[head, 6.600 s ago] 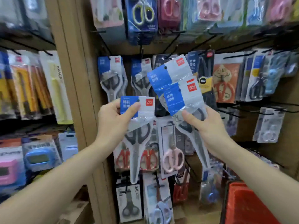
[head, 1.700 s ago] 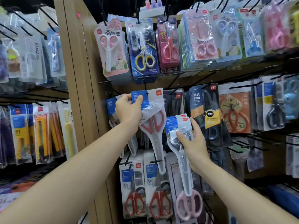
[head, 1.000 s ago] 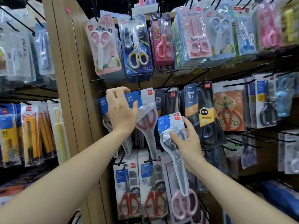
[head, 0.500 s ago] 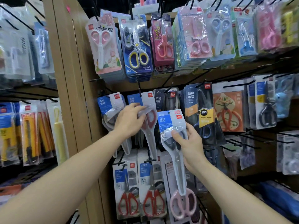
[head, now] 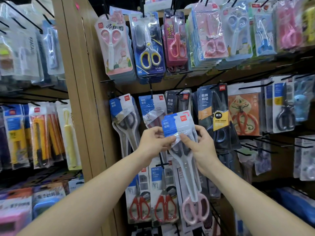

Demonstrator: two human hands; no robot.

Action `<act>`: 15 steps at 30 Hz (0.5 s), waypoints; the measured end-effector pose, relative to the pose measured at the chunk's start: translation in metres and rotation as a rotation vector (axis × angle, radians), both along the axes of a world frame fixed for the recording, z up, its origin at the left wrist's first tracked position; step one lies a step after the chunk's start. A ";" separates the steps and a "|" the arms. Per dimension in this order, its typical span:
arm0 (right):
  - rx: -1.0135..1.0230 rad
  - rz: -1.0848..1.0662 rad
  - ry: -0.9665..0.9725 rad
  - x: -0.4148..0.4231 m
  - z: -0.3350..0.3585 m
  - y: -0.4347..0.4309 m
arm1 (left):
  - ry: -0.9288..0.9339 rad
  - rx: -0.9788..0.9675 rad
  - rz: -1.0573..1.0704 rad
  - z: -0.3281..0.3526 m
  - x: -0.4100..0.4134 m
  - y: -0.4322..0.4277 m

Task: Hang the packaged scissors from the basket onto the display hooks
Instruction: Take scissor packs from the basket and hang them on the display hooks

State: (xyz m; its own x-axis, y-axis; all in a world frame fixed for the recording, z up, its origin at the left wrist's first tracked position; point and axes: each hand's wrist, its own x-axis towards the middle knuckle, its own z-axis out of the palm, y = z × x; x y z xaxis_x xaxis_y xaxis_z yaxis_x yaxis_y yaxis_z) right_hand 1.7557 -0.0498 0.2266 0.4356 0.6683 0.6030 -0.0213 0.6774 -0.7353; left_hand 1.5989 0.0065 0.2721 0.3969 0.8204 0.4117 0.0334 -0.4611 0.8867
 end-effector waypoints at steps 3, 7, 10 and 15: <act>-0.014 -0.011 0.042 0.002 0.004 0.003 | -0.073 0.031 0.071 0.001 -0.007 -0.002; -0.044 -0.115 -0.086 0.007 0.010 -0.002 | -0.242 0.021 0.074 0.008 -0.025 -0.007; -0.026 -0.162 -0.189 0.003 0.018 -0.009 | -0.329 0.076 0.072 0.012 -0.043 -0.012; 0.017 -0.214 -0.323 -0.011 0.049 -0.017 | -0.439 0.192 0.167 0.018 -0.078 -0.010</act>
State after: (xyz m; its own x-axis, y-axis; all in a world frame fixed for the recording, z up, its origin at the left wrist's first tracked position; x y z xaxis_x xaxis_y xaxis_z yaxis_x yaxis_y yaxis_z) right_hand 1.7445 -0.0666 0.2755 0.3498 0.5719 0.7420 0.3530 0.6532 -0.6698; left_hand 1.5211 -0.0039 0.2898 0.0227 0.7513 0.6596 -0.2365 -0.6370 0.7337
